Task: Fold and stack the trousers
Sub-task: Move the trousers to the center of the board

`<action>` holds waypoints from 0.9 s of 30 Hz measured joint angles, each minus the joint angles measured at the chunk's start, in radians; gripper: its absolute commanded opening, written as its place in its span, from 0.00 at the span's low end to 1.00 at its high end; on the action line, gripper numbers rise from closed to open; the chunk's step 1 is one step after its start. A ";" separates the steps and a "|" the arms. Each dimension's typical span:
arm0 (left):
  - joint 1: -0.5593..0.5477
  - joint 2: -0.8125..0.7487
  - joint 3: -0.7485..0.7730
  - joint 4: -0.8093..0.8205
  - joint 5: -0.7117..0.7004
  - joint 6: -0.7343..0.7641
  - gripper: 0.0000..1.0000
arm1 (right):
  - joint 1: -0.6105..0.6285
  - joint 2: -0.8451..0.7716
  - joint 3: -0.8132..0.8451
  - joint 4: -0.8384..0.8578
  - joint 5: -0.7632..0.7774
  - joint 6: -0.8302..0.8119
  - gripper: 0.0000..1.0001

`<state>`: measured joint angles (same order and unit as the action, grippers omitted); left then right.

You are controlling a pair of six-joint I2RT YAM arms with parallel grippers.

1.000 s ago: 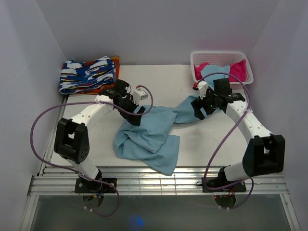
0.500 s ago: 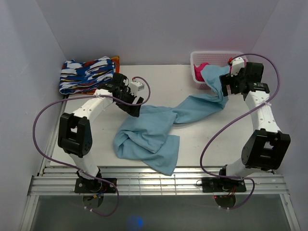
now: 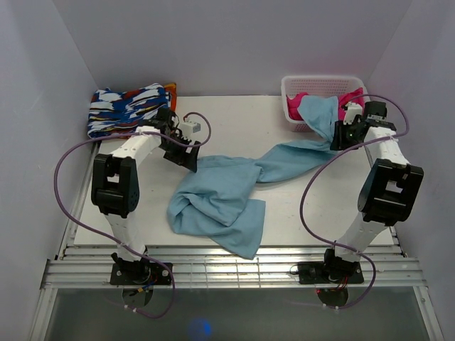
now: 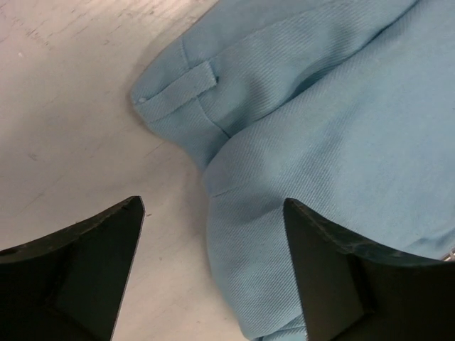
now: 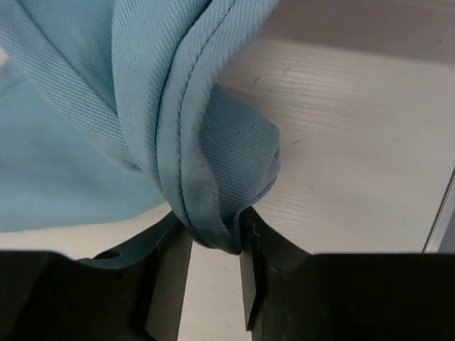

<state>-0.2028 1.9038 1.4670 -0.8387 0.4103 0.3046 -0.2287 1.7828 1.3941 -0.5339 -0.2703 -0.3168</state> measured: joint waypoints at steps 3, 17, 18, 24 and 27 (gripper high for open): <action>0.000 0.000 -0.010 0.002 0.043 0.000 0.63 | -0.024 -0.014 0.042 -0.026 -0.098 0.028 0.08; 0.162 -0.063 -0.027 -0.013 0.204 -0.011 0.42 | -0.033 -0.540 0.061 -0.182 -0.357 0.045 0.08; 0.163 -0.077 -0.027 -0.034 0.209 0.017 0.51 | -0.033 -0.556 0.033 -0.189 -0.347 0.034 0.08; 0.154 -0.196 -0.179 -0.153 0.183 0.225 0.75 | -0.032 -0.478 -0.129 -0.259 -0.253 -0.004 0.61; 0.155 -0.267 -0.299 -0.202 0.141 0.290 0.76 | -0.027 -0.324 -0.092 -0.307 -0.189 -0.045 0.75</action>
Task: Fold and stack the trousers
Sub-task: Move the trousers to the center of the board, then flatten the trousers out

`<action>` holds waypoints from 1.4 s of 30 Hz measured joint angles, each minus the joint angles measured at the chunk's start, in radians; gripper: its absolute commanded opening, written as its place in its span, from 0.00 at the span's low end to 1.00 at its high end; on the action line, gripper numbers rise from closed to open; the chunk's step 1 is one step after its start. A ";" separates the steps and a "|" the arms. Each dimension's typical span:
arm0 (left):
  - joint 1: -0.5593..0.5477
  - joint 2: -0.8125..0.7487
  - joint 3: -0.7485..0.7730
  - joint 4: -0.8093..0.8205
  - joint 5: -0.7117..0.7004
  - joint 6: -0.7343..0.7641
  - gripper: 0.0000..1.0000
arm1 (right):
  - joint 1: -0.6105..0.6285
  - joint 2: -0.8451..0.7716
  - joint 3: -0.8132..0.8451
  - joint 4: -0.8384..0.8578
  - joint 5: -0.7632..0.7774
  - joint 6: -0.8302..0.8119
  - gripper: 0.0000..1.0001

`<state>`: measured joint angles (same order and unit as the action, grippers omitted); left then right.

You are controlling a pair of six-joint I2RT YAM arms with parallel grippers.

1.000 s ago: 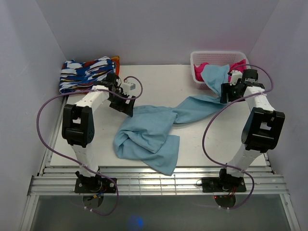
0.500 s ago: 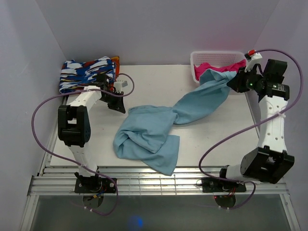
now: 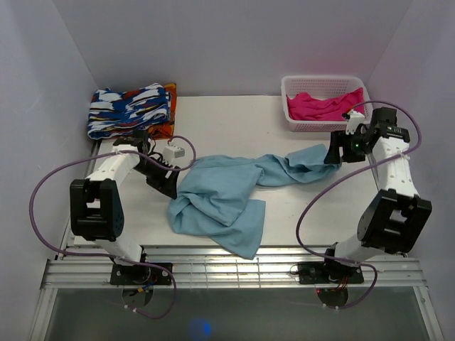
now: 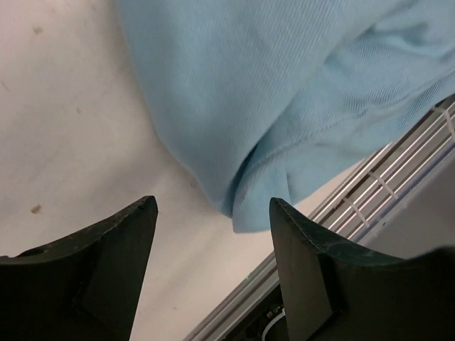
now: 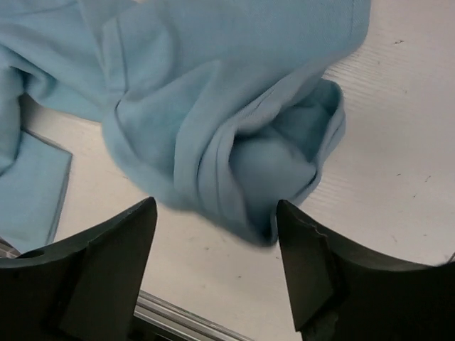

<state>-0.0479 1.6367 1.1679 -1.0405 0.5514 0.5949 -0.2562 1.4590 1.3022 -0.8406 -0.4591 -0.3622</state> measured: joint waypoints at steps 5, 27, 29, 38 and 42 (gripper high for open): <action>0.026 -0.055 -0.038 -0.042 -0.020 0.027 0.82 | 0.008 0.174 0.145 -0.108 0.060 -0.094 0.94; 0.092 -0.163 0.187 0.086 -0.157 -0.102 0.00 | 0.138 0.185 -0.129 -0.035 0.198 -0.192 0.65; 0.047 -0.246 0.277 0.146 -0.209 -0.098 0.00 | 0.138 0.200 -0.136 -0.014 0.211 -0.186 0.64; -0.624 -0.420 0.216 0.368 -0.409 0.040 0.00 | 0.129 0.228 -0.008 -0.024 0.160 -0.162 0.73; -0.906 -0.357 0.036 0.392 -0.436 0.095 0.19 | 0.085 0.203 0.087 -0.055 0.112 -0.173 0.78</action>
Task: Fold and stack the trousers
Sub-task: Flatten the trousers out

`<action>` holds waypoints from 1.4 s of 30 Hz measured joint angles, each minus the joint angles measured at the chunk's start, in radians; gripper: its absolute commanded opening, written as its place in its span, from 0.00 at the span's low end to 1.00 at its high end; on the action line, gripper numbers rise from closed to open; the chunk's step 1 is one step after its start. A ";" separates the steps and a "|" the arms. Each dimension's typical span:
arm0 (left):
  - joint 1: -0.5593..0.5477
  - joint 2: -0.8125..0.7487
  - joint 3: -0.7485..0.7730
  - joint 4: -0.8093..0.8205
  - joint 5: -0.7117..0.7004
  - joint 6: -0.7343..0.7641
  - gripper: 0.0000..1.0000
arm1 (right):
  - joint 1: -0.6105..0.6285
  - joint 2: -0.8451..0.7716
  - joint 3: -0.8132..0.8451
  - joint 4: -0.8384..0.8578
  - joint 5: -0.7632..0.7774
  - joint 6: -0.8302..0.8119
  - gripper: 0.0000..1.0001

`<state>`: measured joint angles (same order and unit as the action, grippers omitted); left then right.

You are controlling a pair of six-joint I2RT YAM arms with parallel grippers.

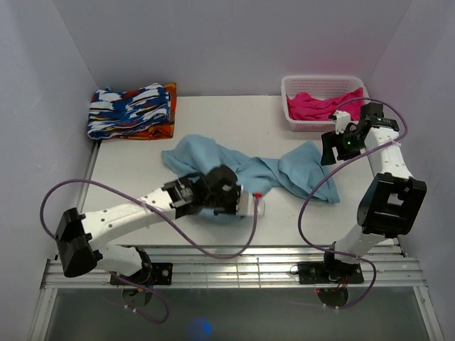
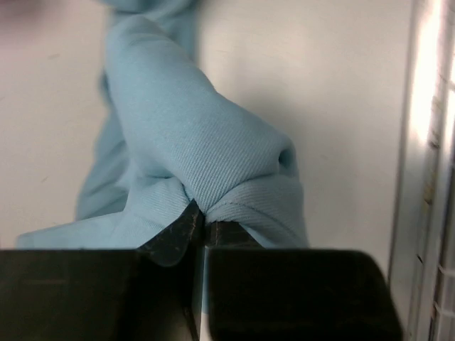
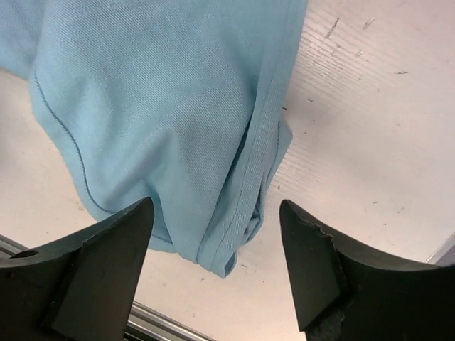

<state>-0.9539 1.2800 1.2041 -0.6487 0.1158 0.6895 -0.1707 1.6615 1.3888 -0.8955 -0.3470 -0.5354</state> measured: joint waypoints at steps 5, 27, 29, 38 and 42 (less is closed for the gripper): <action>-0.281 0.060 -0.252 -0.029 -0.068 0.062 0.55 | -0.039 -0.018 0.072 -0.071 -0.085 -0.018 0.87; 1.041 0.394 0.193 -0.069 0.253 -0.508 0.81 | 0.629 0.258 0.227 0.317 -0.212 0.357 0.89; 1.041 0.469 0.193 -0.077 0.259 -0.545 0.89 | 0.668 0.302 0.227 0.372 -0.185 0.401 0.91; 1.035 0.633 0.222 -0.003 0.291 -0.734 0.90 | 0.761 0.452 0.250 0.555 -0.194 0.568 0.98; 1.035 0.734 0.248 0.045 0.296 -0.811 0.84 | 0.767 0.514 0.291 0.586 -0.195 0.615 0.87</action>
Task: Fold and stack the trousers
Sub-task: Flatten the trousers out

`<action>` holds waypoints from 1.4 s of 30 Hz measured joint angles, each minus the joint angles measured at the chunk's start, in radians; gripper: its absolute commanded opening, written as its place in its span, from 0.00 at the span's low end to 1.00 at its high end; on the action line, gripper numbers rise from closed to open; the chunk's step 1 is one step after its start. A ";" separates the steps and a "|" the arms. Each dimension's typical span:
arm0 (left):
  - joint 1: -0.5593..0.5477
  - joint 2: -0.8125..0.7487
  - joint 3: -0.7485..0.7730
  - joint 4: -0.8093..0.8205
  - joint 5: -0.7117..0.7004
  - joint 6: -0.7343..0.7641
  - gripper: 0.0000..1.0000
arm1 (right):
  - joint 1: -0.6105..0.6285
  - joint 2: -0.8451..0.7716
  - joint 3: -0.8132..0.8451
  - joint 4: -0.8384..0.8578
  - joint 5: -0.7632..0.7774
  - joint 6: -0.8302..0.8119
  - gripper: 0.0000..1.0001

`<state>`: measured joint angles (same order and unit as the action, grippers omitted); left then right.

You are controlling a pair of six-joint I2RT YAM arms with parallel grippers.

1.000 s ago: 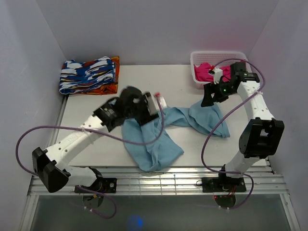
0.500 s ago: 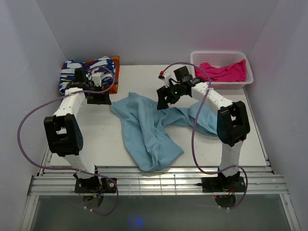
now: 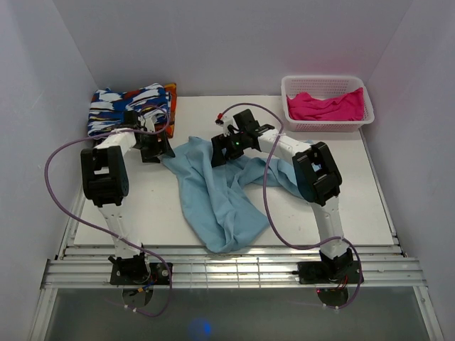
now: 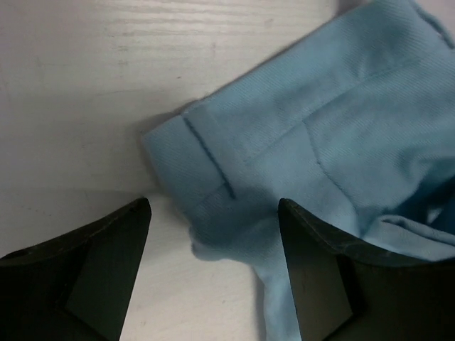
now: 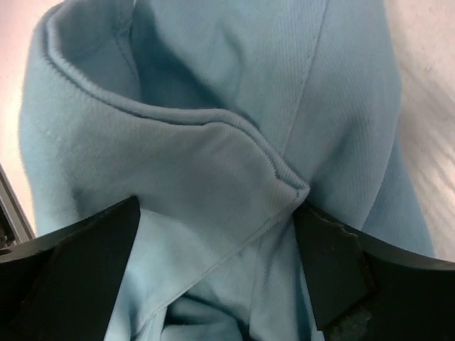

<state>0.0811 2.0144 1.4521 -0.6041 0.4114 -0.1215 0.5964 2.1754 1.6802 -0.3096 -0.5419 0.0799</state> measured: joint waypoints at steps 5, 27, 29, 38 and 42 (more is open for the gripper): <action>0.004 0.039 0.010 0.039 0.048 -0.053 0.42 | 0.002 0.057 0.027 0.029 0.010 -0.006 0.11; 0.428 -0.543 -0.583 0.002 -0.095 0.310 0.00 | -0.996 -0.677 -0.410 -0.555 0.083 -0.731 0.08; 0.445 -0.575 -0.602 -0.017 -0.117 0.355 0.00 | -1.145 -0.703 -0.472 -0.591 0.140 -0.828 0.08; 0.505 -0.586 -0.606 -0.017 -0.167 0.421 0.00 | -1.476 -0.688 -0.570 -0.712 0.233 -1.118 0.08; 0.533 -0.541 -0.599 -0.010 -0.158 0.426 0.00 | -1.413 -0.621 -0.558 -0.716 0.223 -1.124 0.08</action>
<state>0.6140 1.4734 0.8532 -0.6140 0.2535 0.3050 -0.8169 1.5539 1.1217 -1.0252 -0.3187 -1.0439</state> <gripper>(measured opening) 0.040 0.111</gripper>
